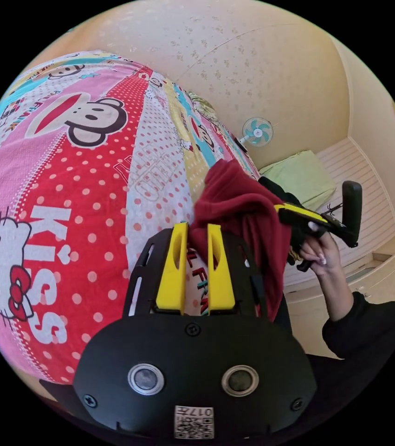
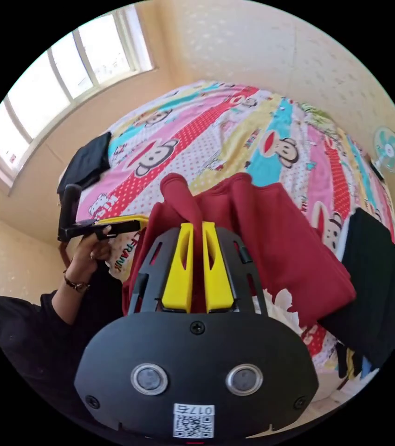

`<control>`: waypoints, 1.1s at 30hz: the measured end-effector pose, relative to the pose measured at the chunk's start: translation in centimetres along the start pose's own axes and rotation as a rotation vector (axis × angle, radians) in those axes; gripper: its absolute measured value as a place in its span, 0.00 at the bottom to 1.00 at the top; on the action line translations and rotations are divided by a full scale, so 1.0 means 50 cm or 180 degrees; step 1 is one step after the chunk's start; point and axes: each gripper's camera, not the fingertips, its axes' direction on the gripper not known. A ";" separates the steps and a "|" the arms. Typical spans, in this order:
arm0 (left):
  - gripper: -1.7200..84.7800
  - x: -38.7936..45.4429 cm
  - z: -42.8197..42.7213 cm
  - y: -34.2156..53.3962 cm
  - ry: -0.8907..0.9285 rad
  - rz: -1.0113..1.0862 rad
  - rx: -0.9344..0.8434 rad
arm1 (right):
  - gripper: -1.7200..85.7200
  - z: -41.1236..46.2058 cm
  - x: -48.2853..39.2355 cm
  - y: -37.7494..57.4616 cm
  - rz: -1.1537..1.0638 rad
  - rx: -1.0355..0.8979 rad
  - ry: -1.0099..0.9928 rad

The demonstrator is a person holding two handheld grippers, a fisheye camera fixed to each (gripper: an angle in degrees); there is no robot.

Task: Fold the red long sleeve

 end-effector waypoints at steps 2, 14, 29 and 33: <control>0.11 0.009 0.000 -0.004 0.0031 -0.0023 0.0019 | 0.06 -0.161 0.061 0.107 0.0403 0.0624 0.0523; 0.17 0.131 0.037 -0.005 0.0061 -0.0041 0.0138 | 0.08 -0.107 -0.030 0.494 0.0406 -0.0891 -0.0024; 0.14 0.214 0.086 -0.023 0.0131 -0.0255 0.0072 | 0.07 -0.193 0.096 0.066 -0.0796 -0.1415 0.0104; 0.14 0.290 0.118 -0.054 -0.0173 0.0026 -0.0442 | 0.10 -0.139 0.152 -0.055 -0.0910 -0.1288 0.0496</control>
